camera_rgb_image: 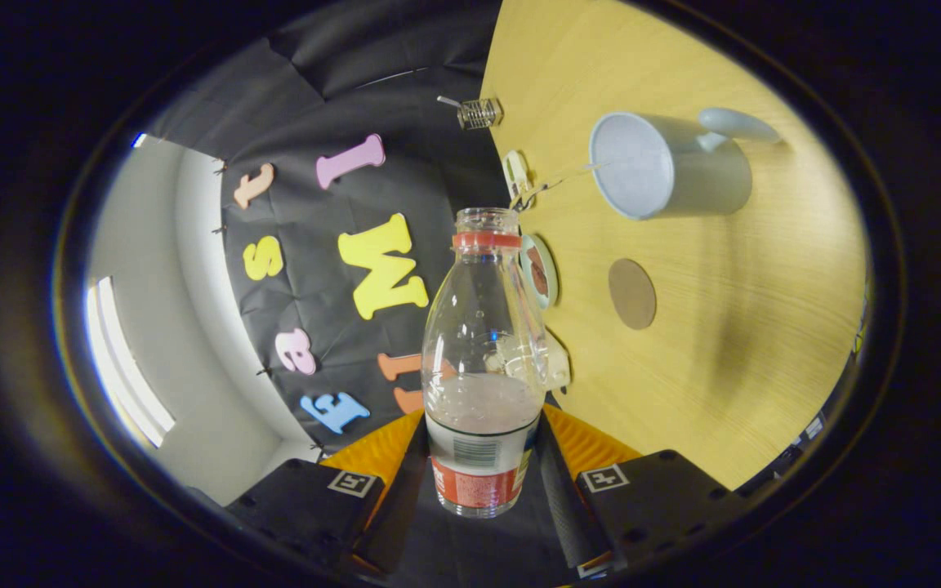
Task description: Take the bottle from table, then pour the juice into the cup, finally place the bottle on the coaster
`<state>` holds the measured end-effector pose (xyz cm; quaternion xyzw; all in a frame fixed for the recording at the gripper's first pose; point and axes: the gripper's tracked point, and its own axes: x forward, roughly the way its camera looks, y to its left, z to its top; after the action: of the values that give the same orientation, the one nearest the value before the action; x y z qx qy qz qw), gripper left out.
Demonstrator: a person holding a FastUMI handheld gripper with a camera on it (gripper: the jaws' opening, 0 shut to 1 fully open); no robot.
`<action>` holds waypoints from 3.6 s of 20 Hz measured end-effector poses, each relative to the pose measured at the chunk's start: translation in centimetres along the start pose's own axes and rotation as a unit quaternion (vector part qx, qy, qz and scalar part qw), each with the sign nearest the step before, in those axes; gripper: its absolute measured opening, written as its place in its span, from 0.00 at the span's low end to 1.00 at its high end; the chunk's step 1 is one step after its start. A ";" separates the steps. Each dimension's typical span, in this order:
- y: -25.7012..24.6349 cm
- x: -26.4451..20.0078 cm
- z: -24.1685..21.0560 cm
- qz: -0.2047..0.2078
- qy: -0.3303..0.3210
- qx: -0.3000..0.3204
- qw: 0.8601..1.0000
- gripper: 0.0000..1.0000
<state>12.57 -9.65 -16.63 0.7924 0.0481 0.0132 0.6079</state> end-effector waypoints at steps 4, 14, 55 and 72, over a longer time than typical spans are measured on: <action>0.0 0.1 0.0 0.003 0.000 0.007 1.000 0.76; 0.4 0.2 0.1 0.006 0.001 0.025 1.000 0.76; 0.7 0.4 0.8 0.013 0.010 0.079 0.997 0.76; 0.3 0.8 0.4 -0.007 0.009 0.031 0.999 0.76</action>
<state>13.43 -10.05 -16.51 0.8104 0.0596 0.0145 0.5827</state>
